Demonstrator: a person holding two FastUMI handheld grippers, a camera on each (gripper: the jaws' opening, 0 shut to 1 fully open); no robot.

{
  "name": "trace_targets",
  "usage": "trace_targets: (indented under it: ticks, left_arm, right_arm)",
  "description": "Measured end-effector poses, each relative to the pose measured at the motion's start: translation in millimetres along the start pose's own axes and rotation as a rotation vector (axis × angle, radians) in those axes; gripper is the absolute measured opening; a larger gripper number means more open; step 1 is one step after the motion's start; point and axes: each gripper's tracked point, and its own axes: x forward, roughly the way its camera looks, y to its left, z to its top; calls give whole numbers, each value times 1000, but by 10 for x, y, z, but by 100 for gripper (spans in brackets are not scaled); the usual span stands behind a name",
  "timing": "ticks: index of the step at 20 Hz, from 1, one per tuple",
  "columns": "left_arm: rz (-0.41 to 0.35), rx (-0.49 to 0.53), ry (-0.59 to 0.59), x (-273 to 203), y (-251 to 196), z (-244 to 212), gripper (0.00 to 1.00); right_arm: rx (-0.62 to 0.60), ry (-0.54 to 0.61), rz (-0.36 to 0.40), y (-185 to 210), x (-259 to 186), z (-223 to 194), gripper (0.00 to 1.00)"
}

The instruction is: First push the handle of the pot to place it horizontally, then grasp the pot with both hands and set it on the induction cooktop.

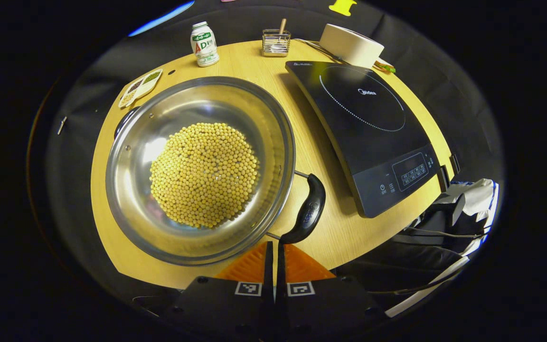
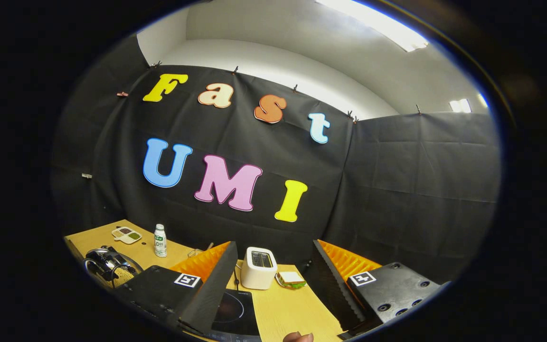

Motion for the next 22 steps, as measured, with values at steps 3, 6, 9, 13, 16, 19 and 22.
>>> trace_targets:
  ticks: [3, 6, 9, 13, 16, 19, 22]
  left_arm:
    - [-2, -13, -10, 27, -32, 132, 6]
    - [-8, -30, -29, 60, -87, 295, 5]
    - [-7, -22, -39, 108, -123, 470, 5]
    - [1, -4, -51, 178, -155, 681, 5]
    - [6, -4, -63, 227, -155, 824, 5]
    - [6, -25, -76, 279, -144, 978, 5]
    - [11, -37, -89, 315, -123, 1097, 5]
  right_arm:
    - [-3, 12, -8, -54, 17, -46, 98]
    - [-1, 20, -14, -91, 44, -80, 98]
    - [-11, 32, -14, -107, 66, -114, 98]
    - [-21, 39, -15, -109, 91, -140, 98]
    - [-24, 42, -24, -148, 95, -155, 98]
    - [-23, 51, -37, -196, 92, -178, 98]
    - [-25, 58, -45, -214, 74, -193, 98]
